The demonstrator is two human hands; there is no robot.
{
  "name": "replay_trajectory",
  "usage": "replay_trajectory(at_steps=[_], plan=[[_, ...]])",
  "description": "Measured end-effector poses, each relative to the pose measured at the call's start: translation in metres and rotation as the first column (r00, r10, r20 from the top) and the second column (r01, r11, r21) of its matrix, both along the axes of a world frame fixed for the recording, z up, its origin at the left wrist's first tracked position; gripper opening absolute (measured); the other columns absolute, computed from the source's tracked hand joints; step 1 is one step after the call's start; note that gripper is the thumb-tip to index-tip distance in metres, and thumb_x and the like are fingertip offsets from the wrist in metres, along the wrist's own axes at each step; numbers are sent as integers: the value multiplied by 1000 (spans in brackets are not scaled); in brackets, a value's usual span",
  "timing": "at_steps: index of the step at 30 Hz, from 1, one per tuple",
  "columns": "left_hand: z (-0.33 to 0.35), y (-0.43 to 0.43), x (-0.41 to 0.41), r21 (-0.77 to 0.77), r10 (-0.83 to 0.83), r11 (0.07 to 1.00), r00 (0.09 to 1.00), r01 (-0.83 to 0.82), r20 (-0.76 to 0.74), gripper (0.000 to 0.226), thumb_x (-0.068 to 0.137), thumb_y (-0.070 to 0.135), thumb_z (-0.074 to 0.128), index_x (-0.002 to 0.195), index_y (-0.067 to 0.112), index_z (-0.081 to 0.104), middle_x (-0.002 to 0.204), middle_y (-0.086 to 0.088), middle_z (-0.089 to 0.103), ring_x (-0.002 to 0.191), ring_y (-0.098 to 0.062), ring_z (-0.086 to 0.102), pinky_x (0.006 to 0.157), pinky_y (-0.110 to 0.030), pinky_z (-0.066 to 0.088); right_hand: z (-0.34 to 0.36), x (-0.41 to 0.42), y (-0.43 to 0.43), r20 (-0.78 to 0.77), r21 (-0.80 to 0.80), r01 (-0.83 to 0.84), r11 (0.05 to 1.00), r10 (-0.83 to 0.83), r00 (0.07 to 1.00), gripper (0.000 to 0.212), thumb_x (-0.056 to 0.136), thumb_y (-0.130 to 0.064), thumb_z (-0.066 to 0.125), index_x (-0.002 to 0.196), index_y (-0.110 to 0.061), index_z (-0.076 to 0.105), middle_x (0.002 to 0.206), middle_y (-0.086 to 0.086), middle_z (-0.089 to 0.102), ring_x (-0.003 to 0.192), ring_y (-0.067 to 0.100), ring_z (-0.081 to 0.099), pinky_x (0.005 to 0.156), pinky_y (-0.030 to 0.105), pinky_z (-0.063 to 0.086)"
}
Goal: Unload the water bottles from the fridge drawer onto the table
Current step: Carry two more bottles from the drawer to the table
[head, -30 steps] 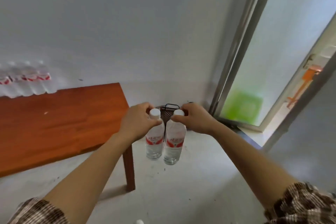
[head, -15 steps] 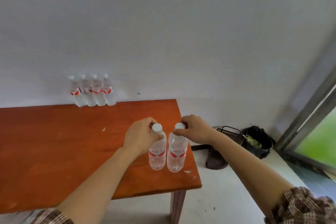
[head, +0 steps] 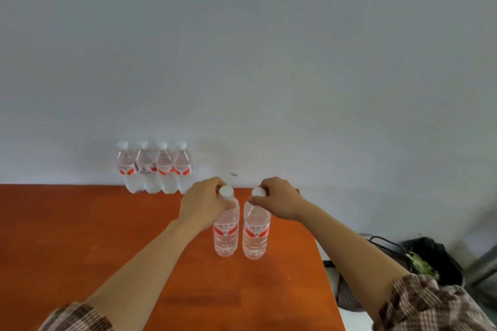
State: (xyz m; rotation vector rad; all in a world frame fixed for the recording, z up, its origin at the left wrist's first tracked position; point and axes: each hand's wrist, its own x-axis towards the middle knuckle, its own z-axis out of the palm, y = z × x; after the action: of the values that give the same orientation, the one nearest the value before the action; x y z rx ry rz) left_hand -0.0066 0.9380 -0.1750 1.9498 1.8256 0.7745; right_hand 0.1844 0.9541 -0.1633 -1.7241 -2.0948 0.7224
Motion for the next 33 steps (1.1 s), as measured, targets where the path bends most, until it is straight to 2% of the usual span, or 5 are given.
replay_trajectory(at_steps=[6, 11, 18, 25, 33], plan=[[-22, 97, -41, -23, -50, 999, 999, 49, -10, 30, 75, 36, 76, 97, 22, 61, 88, 10, 66, 81, -11, 61, 69, -24, 47, -19, -39, 93, 35, -52, 18, 999, -16, 999, 27, 85, -42, 65, 91, -16, 58, 80, -3, 59, 67, 12, 55, 57, 24, 43], [-44, 169, -63, -47, -78, 996, 995, 75, -57, 17, 75, 31, 73, 83, 19, 63, 76, 4, 67, 75, -16, 62, 65, -33, 51, -38, -70, 159, 92, -66, 13, 998, -7, 996, 28, 85, -43, 63, 88, -16, 55, 85, 0, 58, 77, 21, 56, 63, 30, 42], [-66, 238, -84, -11, -97, 995, 990, 96, -98, 13, 79, 27, 68, 80, 16, 61, 74, -2, 65, 76, -22, 62, 59, -29, 37, -60, -96, 226, 89, -41, 96, 995, -92, 992, 36, 84, -40, 64, 102, -9, 62, 103, 10, 66, 94, 29, 61, 76, 35, 47], [-73, 272, -91, -19, -60, 998, 996, 59, -66, 23, 82, 27, 70, 99, 13, 63, 89, -6, 70, 87, -26, 65, 68, -33, 46, -69, -113, 263, 46, -43, 184, 982, -182, 982, 30, 86, -38, 64, 95, -9, 61, 96, 10, 66, 88, 28, 60, 68, 30, 41], [-78, 287, -94, 13, -20, 1000, 992, 22, -127, 16, 86, 22, 64, 99, 12, 63, 91, -5, 70, 90, -26, 65, 71, -35, 50, -69, -124, 281, 40, -69, 171, 983, -169, 985, 30, 89, -38, 61, 97, -9, 59, 90, 5, 61, 81, 24, 56, 66, 31, 40]])
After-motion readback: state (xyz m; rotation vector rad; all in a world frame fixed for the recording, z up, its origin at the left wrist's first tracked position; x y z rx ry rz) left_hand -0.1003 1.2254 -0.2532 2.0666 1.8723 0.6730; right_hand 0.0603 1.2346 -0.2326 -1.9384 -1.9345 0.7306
